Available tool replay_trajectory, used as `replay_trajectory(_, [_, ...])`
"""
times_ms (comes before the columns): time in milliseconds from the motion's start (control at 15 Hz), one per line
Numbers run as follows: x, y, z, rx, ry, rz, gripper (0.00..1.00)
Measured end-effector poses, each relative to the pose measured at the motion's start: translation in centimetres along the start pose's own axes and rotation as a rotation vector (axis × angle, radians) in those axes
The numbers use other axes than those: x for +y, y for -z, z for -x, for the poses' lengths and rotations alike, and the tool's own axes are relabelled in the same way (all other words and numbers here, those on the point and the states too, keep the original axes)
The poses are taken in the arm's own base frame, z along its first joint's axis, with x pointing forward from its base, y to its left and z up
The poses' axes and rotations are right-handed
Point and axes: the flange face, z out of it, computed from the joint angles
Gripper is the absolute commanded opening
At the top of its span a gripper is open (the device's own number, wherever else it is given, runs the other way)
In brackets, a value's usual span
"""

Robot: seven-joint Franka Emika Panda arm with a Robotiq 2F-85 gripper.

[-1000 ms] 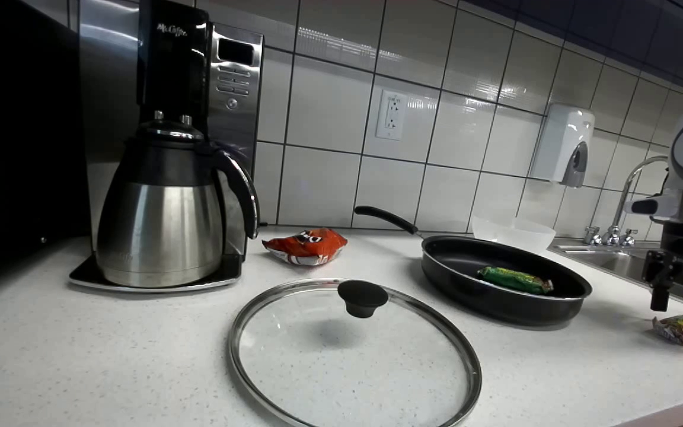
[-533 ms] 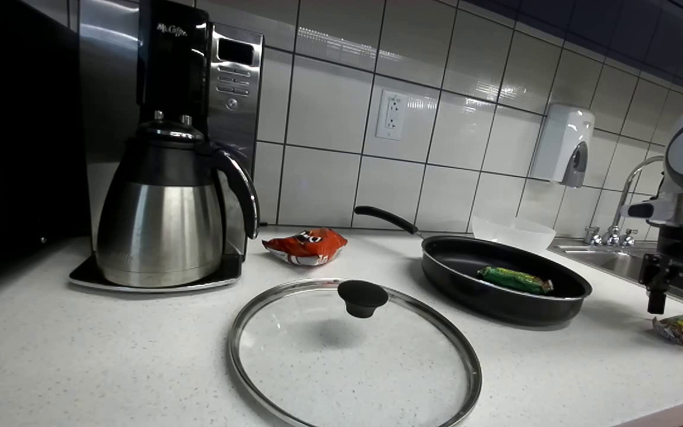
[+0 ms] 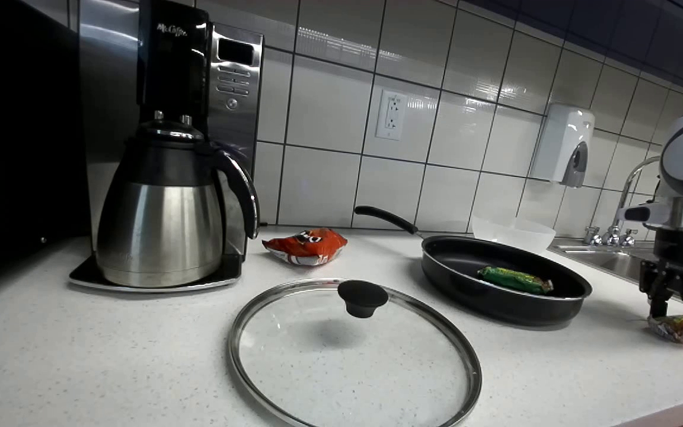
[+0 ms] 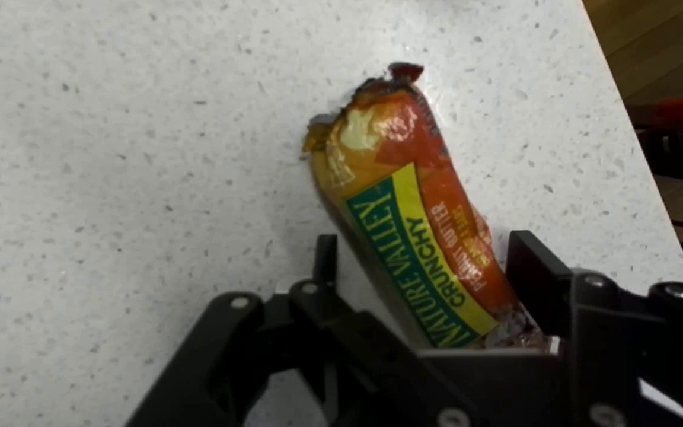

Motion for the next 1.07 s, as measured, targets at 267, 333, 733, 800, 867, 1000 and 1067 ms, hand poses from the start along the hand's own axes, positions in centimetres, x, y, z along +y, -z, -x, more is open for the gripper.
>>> replay_trajectory(267, [0.3, 0.4, 0.0, 0.001, -0.001, 0.012, 0.16])
replay_trajectory(333, [0.3, 0.4, 0.0, 0.001, -0.001, 0.013, 0.16])
replay_trajectory(733, [0.3, 1.4, -0.9, 0.007, 0.016, 0.030, 0.16])
replay_trajectory(800, [0.3, 1.9, -1.2, 0.010, 0.022, 0.040, 0.16])
replay_trajectory(867, [0.3, 2.5, -1.6, 0.012, 0.028, 0.050, 0.16])
replay_trajectory(1000, [0.2, 3.7, -2.2, 0.017, 0.040, 0.070, 0.16])
replay_trajectory(1067, [0.2, 4.3, -2.5, 0.019, 0.045, 0.080, 0.16])
